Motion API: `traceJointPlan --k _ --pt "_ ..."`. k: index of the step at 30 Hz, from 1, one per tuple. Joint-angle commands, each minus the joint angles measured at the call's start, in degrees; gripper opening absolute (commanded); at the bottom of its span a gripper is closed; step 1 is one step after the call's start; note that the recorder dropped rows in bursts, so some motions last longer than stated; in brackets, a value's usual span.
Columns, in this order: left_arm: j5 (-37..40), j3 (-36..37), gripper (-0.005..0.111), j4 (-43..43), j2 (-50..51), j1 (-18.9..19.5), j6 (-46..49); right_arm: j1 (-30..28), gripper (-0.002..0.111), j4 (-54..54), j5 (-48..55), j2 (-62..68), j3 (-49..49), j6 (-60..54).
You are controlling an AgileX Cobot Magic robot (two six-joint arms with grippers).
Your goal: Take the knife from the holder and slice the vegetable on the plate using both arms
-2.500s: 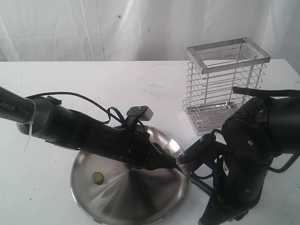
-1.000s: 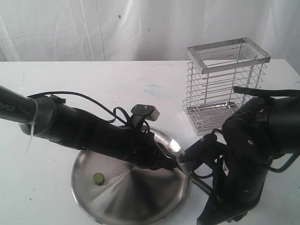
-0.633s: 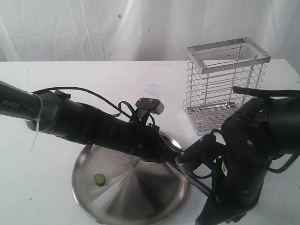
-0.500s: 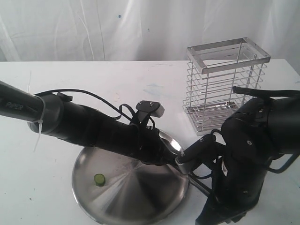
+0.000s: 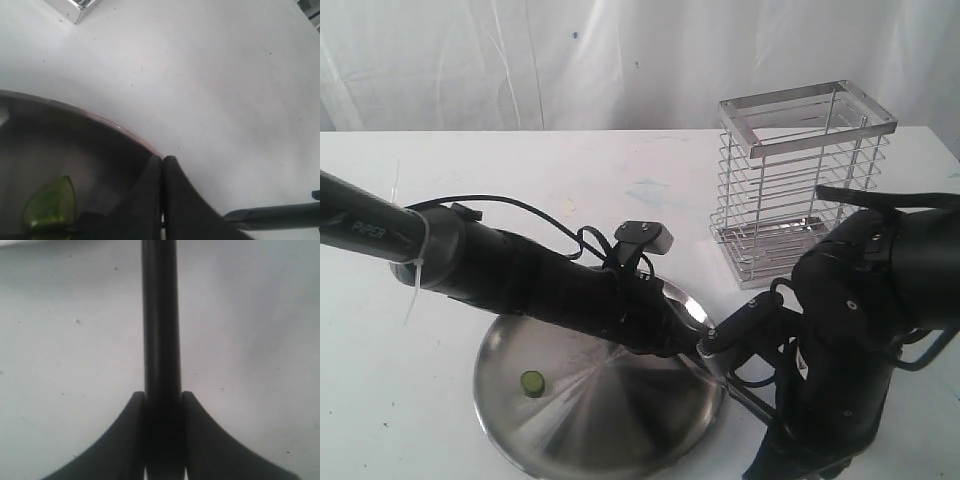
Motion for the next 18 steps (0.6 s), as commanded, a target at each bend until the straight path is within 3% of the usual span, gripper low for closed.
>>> traceJointPlan --k 1,14,18 --pt "-2.7 1.0 0.0 -1.2 2.3 -0.4 -0.2 -0.3 0.0 0.0 4.9 -0.6 0.1 0.9" --pt "-4.2 1.0 0.0 -1.2 2.4 -0.4 -1.1 -0.1 0.0 0.4 18.8 -4.6 0.0 2.1" --pt "-4.3 1.0 0.0 -1.2 2.0 -0.4 -2.8 -0.1 0.0 0.4 18.8 -8.5 0.0 3.9"
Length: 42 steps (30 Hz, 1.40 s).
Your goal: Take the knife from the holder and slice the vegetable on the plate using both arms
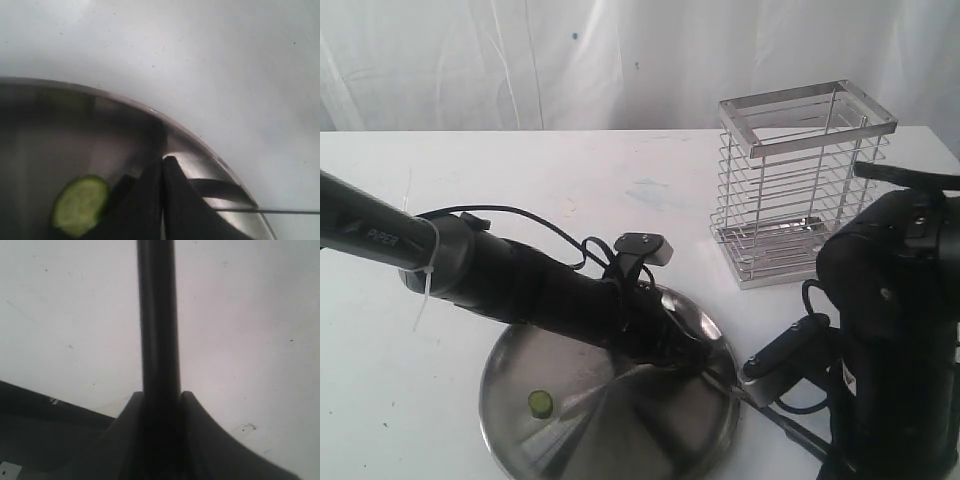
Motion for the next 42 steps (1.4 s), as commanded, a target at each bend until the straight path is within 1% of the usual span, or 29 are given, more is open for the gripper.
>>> traceJointPlan --k 1,5,8,11,17,19,21,23,25,27,30,34,35,38,42 --pt "-2.3 1.0 0.0 -1.2 -0.2 -0.3 -1.6 -0.1 0.0 -0.6 1.1 -4.2 0.0 2.6" --pt "-2.1 1.0 0.0 -1.2 -6.5 2.8 -1.6 -0.1 0.0 -0.6 1.1 -8.0 0.0 5.1" --pt "-1.9 1.1 0.0 -1.2 -12.1 6.1 -1.7 -0.1 0.0 0.0 1.1 -9.5 0.0 5.8" --pt "-3.2 2.0 0.0 -1.2 -15.4 7.8 -4.0 -0.1 0.0 2.5 -1.9 -10.5 0.0 5.8" --pt "-12.7 7.7 0.0 -1.2 -21.9 10.7 -9.6 -0.1 0.0 12.3 -11.0 -10.9 0.0 5.6" --pt "-13.3 10.1 0.0 -1.2 -25.0 12.3 -11.4 -0.1 0.0 14.9 -15.0 -10.5 -0.1 5.2" --pt "-12.1 12.2 0.0 -1.2 -28.2 13.8 -11.7 -0.1 0.0 18.3 -18.6 -9.0 -0.7 4.0" --pt "-11.7 13.9 0.0 -1.2 -31.7 14.9 -11.5 -0.1 0.0 23.5 -20.1 -5.6 -1.8 0.3" --pt "-13.2 15.2 0.0 -1.2 -34.7 15.2 -11.5 -0.1 0.0 30.6 -20.7 -0.5 -3.4 -6.1" --pt "-16.7 16.1 0.0 -1.2 -38.1 15.2 -10.7 -0.1 0.0 35.0 -21.9 4.9 -5.2 -8.8" --pt "-22.3 17.8 0.0 -1.2 -42.9 15.2 -8.8 -0.1 0.0 35.3 -24.4 10.5 -7.6 -6.5" --pt "-29.0 20.6 0.0 -1.2 -49.7 15.2 -4.6 -0.1 0.0 35.4 -27.7 12.8 -8.8 -5.3" --pt "-30.2 21.5 0.0 -1.2 -51.3 15.2 -3.5 -0.1 0.001 35.4 -28.2 12.8 -9.0 -5.3" --pt "-32.3 24.3 0.0 -1.2 -55.1 15.2 -3.5 -0.1 0.011 35.6 -28.4 12.8 -9.9 -7.2" --pt "-32.4 27.2 0.0 -1.2 -59.9 15.2 -3.9 -0.1 0.033 35.4 -29.4 12.8 -10.3 -7.7"
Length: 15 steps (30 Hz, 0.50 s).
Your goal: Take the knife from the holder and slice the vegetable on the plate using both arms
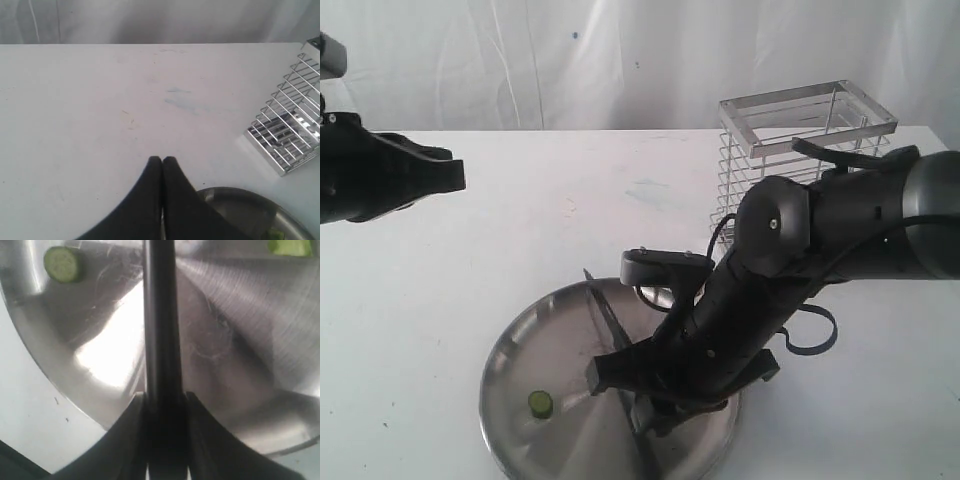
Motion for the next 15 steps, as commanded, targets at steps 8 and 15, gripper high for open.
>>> traceJointPlan --k 8,15 --pt "-2.4 2.9 0.0 -1.1 -14.9 0.2 0.3 -0.1 0.041 -0.7 1.2 -1.8 -1.2 -1.2" --pt "-15.1 3.8 0.0 -0.2 -30.4 0.2 4.2 -0.2 0.019 -20.0 0.8 -15.0 -4.0 8.9"
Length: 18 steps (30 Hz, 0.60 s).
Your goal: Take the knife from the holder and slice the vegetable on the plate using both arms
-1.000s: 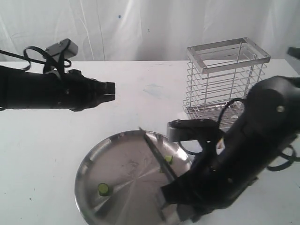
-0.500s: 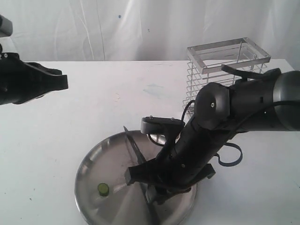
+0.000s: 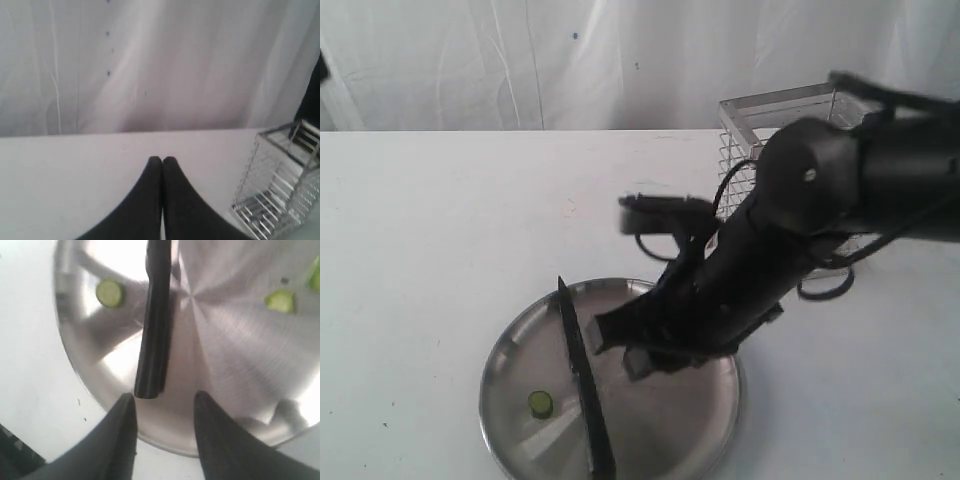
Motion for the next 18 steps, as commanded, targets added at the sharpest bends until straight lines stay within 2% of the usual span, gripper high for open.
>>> traceJointPlan --k 1,2,4,6,7,9,11,13,15,18 --pt "-16.2 1.9 0.0 -0.2 -8.5 0.2 5.6 -0.3 0.008 -24.6 -2.6 -10.5 0.2 16.6" --pt "-23.1 3.2 0.0 -0.3 -9.1 0.2 6.2 -0.9 0.0 -33.5 -3.0 -12.0 1.3 22.9" --pt "-31.9 6.6 0.0 -1.1 -10.1 0.2 7.3 -3.0 0.0 -45.8 -2.6 -15.3 4.5 34.8" --pt "-28.5 10.0 0.0 -1.1 -12.4 0.2 13.2 -5.7 0.0 -48.6 -2.2 -19.0 8.1 36.8" --pt "-23.4 12.0 0.0 -1.1 -13.9 0.1 13.7 -7.1 0.0 -48.7 -2.2 -21.5 10.3 36.4" --pt "-12.6 14.8 0.0 -1.1 -17.2 0.1 10.8 -9.4 0.0 -49.5 -2.6 -27.9 14.3 34.9" --pt "-7.5 15.9 0.0 -1.1 -19.2 0.1 10.5 -12.3 0.0 -53.3 -3.6 -34.7 18.3 32.8" --pt "-6.9 16.2 0.0 -1.1 -20.7 0.1 13.3 -15.8 0.0 -60.6 -3.7 -42.0 20.8 32.5" --pt "-7.8 15.9 0.0 -1.1 -22.1 0.1 20.1 -19.2 0.0 -70.2 -3.2 -47.3 21.7 32.5" --pt "-14.8 13.7 0.0 -1.1 -23.0 0.1 31.5 -23.3 0.0 -82.7 -2.0 -52.8 21.7 39.2"
